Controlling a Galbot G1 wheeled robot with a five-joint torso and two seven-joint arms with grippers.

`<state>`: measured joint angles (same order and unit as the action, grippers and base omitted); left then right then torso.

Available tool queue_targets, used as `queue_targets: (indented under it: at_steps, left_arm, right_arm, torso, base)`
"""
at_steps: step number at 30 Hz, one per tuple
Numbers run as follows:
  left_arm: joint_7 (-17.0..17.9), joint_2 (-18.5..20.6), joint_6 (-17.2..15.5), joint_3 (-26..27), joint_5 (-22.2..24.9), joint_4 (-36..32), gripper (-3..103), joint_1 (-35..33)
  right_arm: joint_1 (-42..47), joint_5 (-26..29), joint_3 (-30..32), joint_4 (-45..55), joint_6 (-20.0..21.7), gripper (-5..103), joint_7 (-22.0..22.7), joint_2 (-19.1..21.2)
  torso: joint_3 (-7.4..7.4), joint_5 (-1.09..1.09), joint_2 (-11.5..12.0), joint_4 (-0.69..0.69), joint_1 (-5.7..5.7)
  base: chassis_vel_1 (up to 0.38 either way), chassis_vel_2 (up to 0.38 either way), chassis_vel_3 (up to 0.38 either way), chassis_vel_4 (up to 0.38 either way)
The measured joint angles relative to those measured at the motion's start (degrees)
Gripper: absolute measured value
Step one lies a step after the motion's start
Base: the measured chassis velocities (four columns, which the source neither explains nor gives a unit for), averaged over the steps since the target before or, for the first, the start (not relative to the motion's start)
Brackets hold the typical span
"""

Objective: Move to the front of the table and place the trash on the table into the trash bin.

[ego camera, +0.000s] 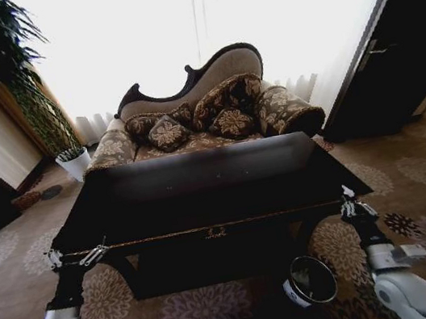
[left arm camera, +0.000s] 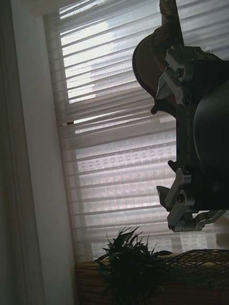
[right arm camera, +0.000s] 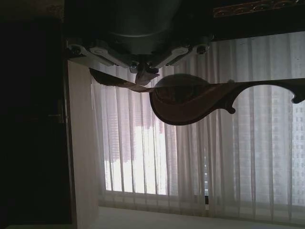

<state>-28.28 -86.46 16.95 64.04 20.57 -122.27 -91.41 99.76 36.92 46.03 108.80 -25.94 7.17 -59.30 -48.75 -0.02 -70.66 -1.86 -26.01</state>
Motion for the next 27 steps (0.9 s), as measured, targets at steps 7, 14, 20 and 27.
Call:
queue_targets:
  at_steps: [7, 14, 20, 27]
  left_arm:
    - [0.0, 0.0, 0.1, -0.3, -0.3, 0.6, 100, 0.1]
    - [0.0, 0.0, 0.1, -0.2, -0.4, 0.7, 100, 0.2]
    - [0.0, 0.1, 0.1, 0.3, -0.1, 0.2, 100, 0.1]
    - [0.0, 0.4, 0.0, 1.9, 1.0, -1.1, 100, -1.0]
  right_arm:
    - [-0.9, 0.1, 0.1, -6.2, -4.6, 1, -3.3, -3.6]
    - [-2.7, -4.4, -3.7, -16.9, -11.5, 1, -7.6, -6.6]
    - [-6.9, -10.4, -8.9, -29.0, -16.7, 1, -11.4, -7.1]
    - [-13.5, -12.8, -18.3, -40.6, -18.8, 1, -12.0, -7.6]
  torso:
    - [0.00, 0.00, 0.0, 0.00, 0.00]
    - [0.00, 0.01, 0.0, 0.00, 0.00]
    - [0.00, 0.01, 0.0, 0.00, 0.00]
    - [0.00, 0.01, 0.0, 0.00, 0.00]
  base:
    - [0.000, 0.000, 0.000, 0.000]
    - [0.000, 0.000, 0.000, 0.000]
    - [0.000, 0.000, 0.000, 0.000]
    - [0.000, 0.000, 0.000, 0.000]
